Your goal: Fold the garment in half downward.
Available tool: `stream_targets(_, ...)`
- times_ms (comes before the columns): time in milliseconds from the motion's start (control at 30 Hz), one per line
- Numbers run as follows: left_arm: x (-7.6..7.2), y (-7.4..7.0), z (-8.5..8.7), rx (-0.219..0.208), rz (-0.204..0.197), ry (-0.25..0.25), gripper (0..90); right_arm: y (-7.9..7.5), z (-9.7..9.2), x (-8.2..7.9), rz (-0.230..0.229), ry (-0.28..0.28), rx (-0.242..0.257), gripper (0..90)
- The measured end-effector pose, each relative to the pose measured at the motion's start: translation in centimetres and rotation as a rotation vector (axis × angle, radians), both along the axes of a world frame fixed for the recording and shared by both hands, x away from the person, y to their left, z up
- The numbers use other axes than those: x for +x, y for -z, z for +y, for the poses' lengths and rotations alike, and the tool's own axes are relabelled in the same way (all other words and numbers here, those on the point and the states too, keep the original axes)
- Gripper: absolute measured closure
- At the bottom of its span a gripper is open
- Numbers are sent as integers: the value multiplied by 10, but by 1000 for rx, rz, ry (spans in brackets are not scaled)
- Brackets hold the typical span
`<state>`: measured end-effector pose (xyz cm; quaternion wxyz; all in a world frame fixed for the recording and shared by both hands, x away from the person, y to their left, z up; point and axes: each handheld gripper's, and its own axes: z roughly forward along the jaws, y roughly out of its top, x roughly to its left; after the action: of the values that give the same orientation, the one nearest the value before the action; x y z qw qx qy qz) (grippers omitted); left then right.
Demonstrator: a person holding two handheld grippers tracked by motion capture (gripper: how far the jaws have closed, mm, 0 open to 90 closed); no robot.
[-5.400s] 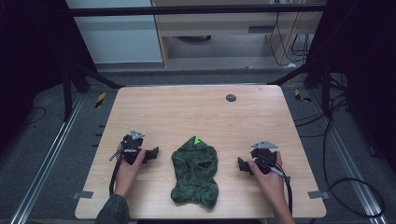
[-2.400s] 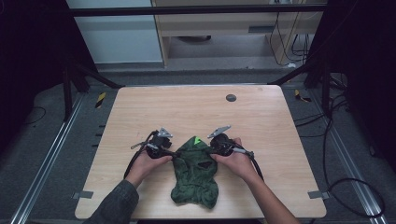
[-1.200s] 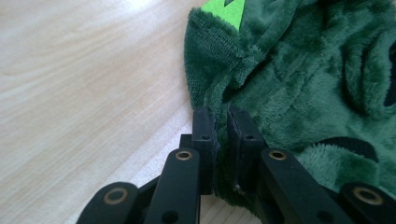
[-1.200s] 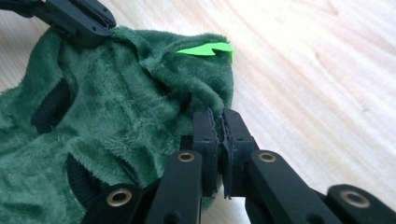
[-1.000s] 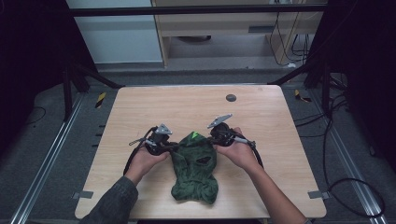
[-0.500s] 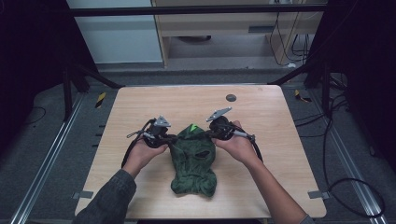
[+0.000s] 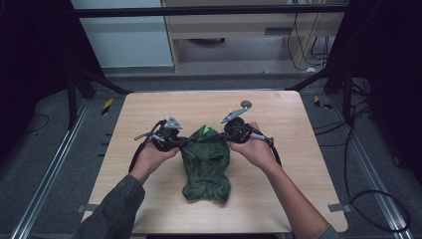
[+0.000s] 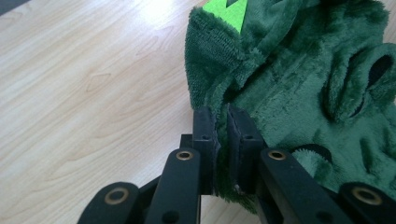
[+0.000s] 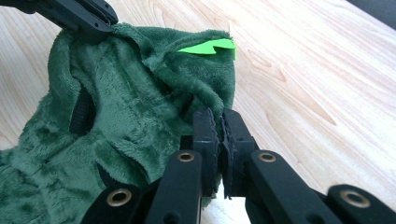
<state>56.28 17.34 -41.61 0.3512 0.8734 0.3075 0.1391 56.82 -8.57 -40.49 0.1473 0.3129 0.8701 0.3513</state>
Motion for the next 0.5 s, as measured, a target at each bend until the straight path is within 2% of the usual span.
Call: stream_targets(500,1,-7,1,5,-18,-4,827,-9,2,2,-23,-10,-9,859)
